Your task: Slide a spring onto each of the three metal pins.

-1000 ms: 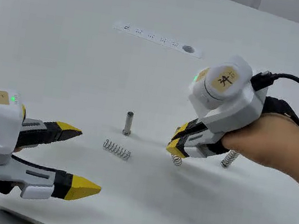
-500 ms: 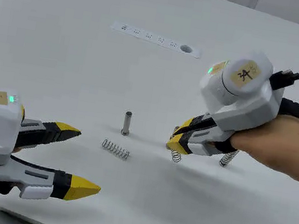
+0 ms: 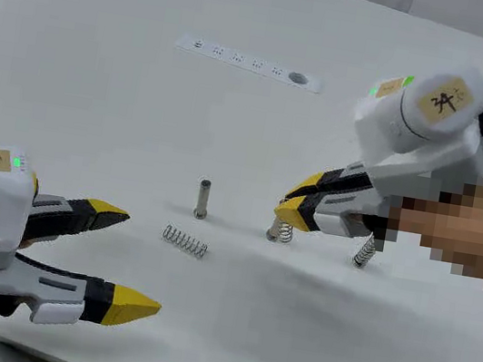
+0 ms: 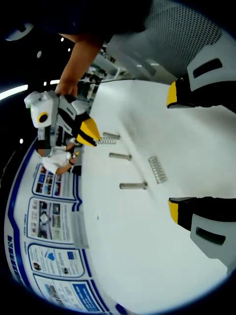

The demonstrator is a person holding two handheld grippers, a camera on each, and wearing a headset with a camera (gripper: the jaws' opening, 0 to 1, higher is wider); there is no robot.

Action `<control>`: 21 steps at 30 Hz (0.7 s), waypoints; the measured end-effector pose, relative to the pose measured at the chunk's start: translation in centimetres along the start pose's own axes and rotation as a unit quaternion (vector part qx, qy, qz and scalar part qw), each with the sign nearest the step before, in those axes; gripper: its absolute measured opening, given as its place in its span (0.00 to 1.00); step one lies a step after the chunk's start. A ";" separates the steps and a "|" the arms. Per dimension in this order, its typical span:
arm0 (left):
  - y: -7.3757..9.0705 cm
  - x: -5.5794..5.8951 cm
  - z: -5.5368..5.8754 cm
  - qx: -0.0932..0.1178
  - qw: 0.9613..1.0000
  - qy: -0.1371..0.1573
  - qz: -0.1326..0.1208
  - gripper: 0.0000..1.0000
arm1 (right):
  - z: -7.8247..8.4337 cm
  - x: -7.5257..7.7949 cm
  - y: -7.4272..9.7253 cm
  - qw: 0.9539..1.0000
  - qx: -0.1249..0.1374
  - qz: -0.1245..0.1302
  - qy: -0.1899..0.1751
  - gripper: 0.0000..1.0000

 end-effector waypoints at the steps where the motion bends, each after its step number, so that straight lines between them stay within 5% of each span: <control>1: 0.0 0.0 0.0 0.000 1.000 0.000 0.000 0.75 | -0.1 0.1 0.1 1.000 0.006 0.005 -0.001 0.12; 11: 0.0 0.0 0.0 0.000 1.000 0.001 -0.001 0.75 | -0.3 0.9 0.5 0.997 0.061 0.045 -0.028 0.12; 21: 0.0 0.0 0.0 -0.001 1.000 0.001 0.000 0.75 | 0.6 1.5 -0.1 0.992 0.085 0.065 -0.060 0.12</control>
Point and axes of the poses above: the centre of the closed fingertips' face, and the gripper's own axes: y roughly backward along the fingers, x roughly to its right, z roughly out of its underside, the point moved 10 cm from there along y, roughly backward along the fingers, and after that the axes turned 5 degrees about z, right-handed, at the moved point
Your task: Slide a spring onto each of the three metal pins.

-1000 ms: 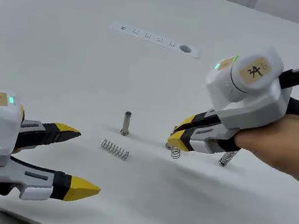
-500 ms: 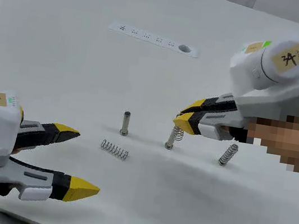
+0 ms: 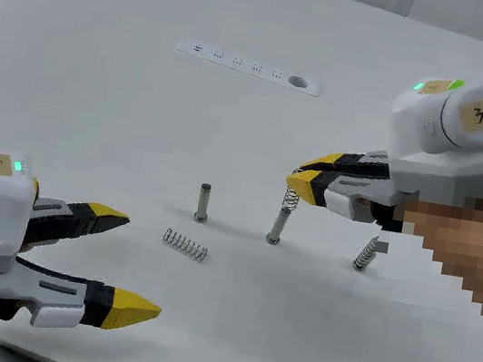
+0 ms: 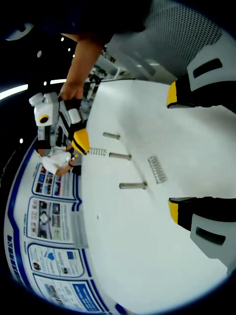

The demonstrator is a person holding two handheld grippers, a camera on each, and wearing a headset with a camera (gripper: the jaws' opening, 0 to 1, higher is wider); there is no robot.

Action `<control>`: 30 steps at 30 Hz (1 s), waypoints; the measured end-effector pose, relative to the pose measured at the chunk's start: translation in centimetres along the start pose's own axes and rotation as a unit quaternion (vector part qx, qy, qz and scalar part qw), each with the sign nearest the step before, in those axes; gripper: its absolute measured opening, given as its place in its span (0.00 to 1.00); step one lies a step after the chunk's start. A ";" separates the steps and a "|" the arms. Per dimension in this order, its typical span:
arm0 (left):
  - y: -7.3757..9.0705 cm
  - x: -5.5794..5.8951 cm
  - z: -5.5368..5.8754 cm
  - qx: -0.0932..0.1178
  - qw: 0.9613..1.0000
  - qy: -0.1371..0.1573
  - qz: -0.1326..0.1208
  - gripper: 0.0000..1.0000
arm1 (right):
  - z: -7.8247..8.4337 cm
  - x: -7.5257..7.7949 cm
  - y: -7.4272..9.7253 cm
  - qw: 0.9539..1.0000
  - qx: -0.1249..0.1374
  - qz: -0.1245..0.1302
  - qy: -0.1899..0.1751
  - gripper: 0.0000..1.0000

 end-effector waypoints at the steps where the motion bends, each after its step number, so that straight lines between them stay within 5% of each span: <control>1: 0.0 0.0 0.0 0.000 1.000 0.000 0.000 0.75 | 0.1 0.0 -0.1 1.000 0.000 0.001 0.000 0.12; 30: 0.0 -0.1 0.1 0.001 1.000 0.002 0.000 0.75 | 2.4 0.3 -1.8 1.000 0.000 0.009 -0.025 0.12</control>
Point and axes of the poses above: the centre of the closed fingertips' face, and the gripper's own axes: y roughly backward along the fingers, x roughly to its right, z roughly out of its underside, the point moved 10 cm from there along y, roughly backward along the fingers, and after that the axes turned 5 degrees about z, right-handed, at the moved point
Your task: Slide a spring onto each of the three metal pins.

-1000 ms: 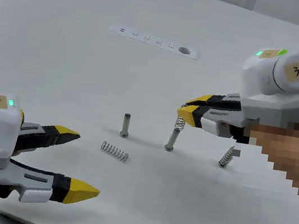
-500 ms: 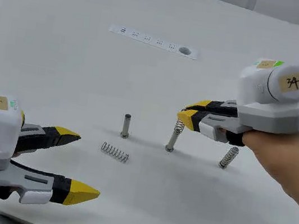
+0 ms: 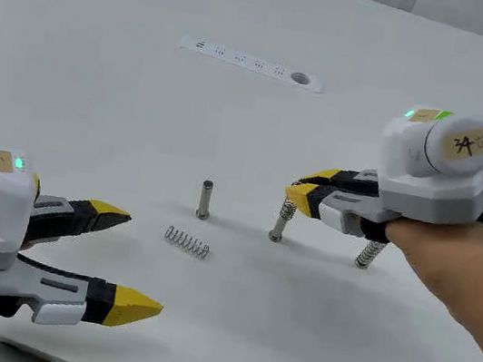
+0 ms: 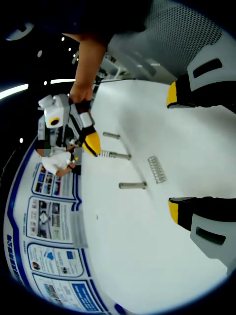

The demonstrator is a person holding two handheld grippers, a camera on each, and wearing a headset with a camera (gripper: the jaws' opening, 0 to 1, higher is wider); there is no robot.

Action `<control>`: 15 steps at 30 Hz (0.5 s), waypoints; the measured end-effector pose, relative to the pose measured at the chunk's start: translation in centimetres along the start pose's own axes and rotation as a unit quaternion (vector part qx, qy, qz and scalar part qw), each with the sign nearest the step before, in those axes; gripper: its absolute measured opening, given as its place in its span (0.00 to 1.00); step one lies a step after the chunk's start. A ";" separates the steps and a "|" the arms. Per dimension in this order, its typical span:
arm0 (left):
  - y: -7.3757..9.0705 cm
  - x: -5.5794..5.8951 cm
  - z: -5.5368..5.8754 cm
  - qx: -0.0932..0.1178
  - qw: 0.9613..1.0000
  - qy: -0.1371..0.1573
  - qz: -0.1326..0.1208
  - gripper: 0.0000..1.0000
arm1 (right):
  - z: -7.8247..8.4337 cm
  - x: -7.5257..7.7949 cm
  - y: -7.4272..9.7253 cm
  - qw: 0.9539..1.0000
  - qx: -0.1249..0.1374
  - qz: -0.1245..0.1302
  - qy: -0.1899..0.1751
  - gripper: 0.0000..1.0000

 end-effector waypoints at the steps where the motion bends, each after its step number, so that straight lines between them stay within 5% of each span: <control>1: 0.0 0.0 0.0 0.000 1.000 0.000 0.000 0.75 | 0.1 0.0 -0.1 1.000 -0.001 0.000 -0.001 0.12; 15: 0.0 0.0 0.0 0.003 1.000 0.002 -0.001 0.75 | 1.4 -0.1 -1.4 1.000 -0.016 -0.002 0.003 0.12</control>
Point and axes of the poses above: the centre of the closed fingertips' face, and the gripper's own axes: y roughly backward along the fingers, x roughly to its right, z roughly out of its underside, the point moved 10 cm from there along y, roughly backward along the fingers, and after that the axes turned 5 degrees about z, right-handed, at the moved point
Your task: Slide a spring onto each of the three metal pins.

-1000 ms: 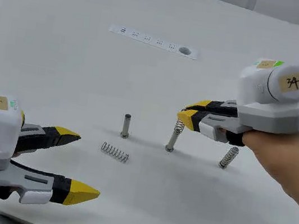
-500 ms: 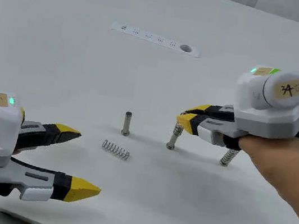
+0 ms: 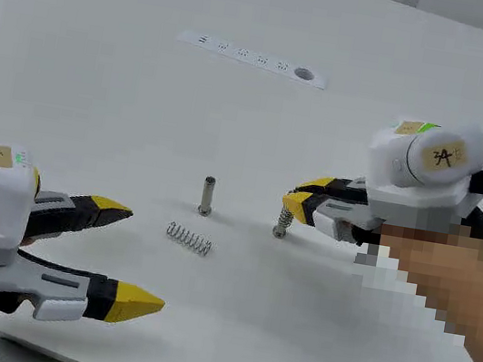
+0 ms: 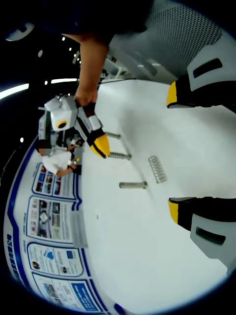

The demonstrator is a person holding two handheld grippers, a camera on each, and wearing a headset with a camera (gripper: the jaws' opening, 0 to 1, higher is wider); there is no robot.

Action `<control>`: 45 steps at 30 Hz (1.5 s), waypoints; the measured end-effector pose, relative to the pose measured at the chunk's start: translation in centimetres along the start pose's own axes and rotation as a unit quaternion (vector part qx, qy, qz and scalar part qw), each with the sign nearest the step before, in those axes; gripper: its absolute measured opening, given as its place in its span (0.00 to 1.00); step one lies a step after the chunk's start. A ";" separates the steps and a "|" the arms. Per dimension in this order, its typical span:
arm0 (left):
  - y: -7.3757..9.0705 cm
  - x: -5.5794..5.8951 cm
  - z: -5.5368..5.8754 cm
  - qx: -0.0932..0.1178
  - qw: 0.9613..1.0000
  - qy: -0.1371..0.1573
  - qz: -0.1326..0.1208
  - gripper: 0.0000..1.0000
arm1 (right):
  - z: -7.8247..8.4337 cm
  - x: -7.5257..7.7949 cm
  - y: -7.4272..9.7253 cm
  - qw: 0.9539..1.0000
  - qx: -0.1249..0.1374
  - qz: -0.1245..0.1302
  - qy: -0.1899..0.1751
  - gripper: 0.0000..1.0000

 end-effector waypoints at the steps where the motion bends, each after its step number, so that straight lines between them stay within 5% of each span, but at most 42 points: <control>1: 0.0 0.0 0.0 0.000 1.000 0.000 0.000 0.75 | 0.0 0.0 0.0 1.000 -0.001 0.000 -0.001 0.12; 24: 0.0 0.0 0.0 0.000 1.000 0.001 -0.001 0.75 | 1.1 -0.3 -0.7 1.000 -0.026 -0.002 -0.003 0.15; 37: 0.0 0.0 0.0 0.000 1.000 -0.001 0.001 0.75 | 0.7 -0.5 1.1 0.999 -0.028 0.009 0.014 0.19; 45: 0.0 0.0 -0.1 0.004 1.000 -0.001 0.001 0.75 | 0.7 -1.9 2.0 0.999 -0.041 -0.010 0.019 0.18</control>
Point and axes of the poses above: the centre of the closed fingertips' face, and the gripper's own axes: y roughly backward along the fingers, x roughly to its right, z roughly out of its underside, the point moved 10 cm from there along y, roughly backward along the fingers, and after that the axes turned 5 degrees about z, right-handed, at the moved point
